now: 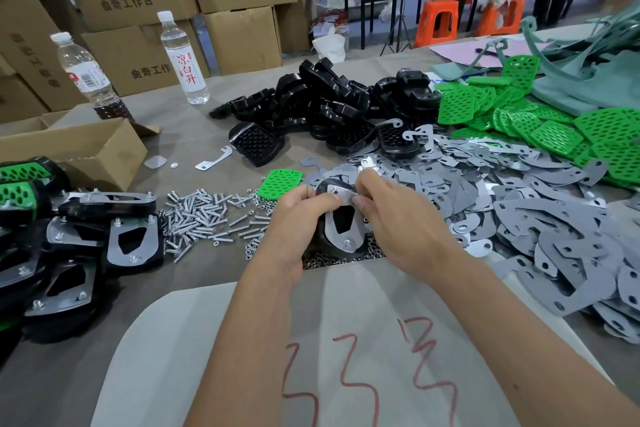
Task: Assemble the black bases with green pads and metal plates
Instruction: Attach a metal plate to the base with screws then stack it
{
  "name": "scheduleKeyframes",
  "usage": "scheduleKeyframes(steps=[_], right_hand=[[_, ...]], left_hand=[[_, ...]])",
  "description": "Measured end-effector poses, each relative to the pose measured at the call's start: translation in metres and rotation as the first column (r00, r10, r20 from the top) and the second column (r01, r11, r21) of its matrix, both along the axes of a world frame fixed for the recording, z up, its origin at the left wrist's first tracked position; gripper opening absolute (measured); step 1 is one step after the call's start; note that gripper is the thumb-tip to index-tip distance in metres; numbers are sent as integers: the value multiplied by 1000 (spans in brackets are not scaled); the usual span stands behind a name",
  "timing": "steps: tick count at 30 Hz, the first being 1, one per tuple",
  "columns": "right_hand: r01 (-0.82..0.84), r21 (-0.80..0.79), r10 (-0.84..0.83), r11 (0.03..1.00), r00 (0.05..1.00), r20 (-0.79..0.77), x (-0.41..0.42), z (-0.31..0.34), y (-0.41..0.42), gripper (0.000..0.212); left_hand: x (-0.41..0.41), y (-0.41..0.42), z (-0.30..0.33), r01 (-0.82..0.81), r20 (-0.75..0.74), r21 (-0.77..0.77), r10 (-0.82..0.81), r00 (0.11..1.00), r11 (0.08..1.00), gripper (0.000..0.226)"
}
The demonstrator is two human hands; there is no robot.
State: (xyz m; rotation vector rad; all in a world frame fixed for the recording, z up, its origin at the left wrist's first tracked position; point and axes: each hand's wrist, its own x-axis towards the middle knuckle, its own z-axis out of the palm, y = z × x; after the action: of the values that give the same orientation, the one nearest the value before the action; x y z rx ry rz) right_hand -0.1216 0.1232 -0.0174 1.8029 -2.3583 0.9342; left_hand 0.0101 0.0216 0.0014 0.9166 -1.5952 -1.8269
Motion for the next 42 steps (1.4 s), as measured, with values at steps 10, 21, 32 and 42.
scheduleKeyframes(steps=[10, 21, 32, 42], right_hand=[[-51, 16, 52, 999, 995, -80, 8, 1, -1, 25], [126, -156, -121, 980, 992, 39, 15, 0, -6, 26], [-239, 156, 247, 958, 969, -31, 27, -3, -17, 18], [-245, 102, 242, 964, 969, 41, 30, 1, -14, 11]], left_hand=[[5, -9, -1, -2, 15, -82, 3, 1000, 997, 36], [2, -7, -1, -56, -104, -168, 38, 994, 984, 37], [17, -38, -7, -671, -286, 105, 669, 686, 734, 41], [16, -32, -8, -614, -235, 122, 623, 746, 780, 41]])
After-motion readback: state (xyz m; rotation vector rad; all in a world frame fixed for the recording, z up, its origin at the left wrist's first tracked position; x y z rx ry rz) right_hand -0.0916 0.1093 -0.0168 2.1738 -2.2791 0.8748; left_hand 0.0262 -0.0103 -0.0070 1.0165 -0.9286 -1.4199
